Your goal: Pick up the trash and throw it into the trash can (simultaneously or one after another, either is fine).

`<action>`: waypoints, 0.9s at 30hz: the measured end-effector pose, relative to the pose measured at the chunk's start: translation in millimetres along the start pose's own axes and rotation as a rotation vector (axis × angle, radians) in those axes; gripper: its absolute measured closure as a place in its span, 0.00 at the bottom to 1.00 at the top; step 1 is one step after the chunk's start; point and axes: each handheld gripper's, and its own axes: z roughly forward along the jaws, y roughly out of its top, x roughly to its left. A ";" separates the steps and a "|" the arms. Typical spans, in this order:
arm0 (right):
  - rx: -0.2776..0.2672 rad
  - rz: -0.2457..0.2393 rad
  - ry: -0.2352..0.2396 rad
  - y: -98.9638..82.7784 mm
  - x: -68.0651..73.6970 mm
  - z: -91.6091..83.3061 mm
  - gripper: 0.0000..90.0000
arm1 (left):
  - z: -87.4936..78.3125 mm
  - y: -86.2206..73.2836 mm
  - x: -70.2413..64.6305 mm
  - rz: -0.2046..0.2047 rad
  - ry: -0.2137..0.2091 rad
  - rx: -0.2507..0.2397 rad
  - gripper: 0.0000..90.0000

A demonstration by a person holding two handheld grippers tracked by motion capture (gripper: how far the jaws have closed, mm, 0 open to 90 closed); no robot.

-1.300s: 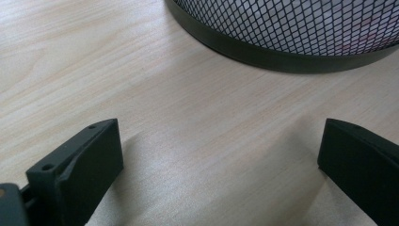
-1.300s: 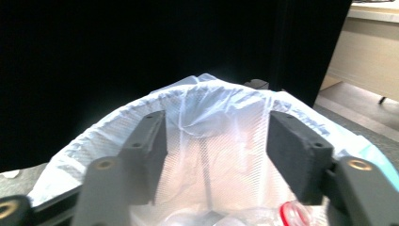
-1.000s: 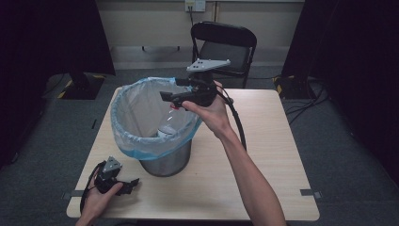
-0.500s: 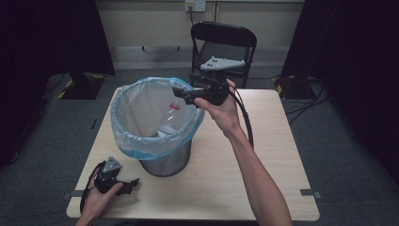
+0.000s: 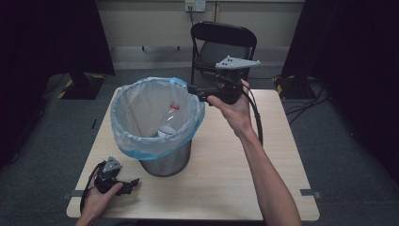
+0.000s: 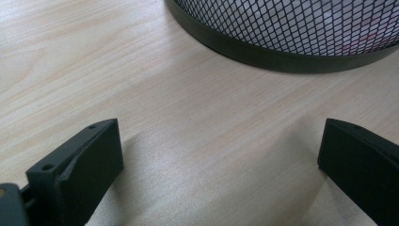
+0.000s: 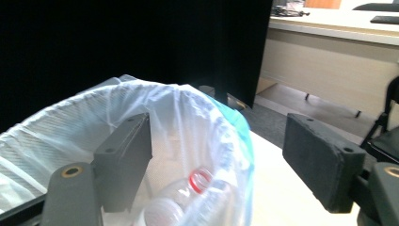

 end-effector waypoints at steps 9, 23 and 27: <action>0.006 0.026 -0.063 -8.6 -16.7 -16.7 0.28 | 0.2 0.0 -0.2 -0.004 0.000 -0.002 0.00; 0.054 0.031 -0.160 -26.5 -37.2 -33.7 0.24 | 0.3 0.2 -0.6 -0.007 0.004 -0.002 0.00; 0.069 0.040 -0.179 -35.5 -42.8 -37.9 0.24 | 0.3 0.2 -0.6 -0.007 0.004 -0.001 0.00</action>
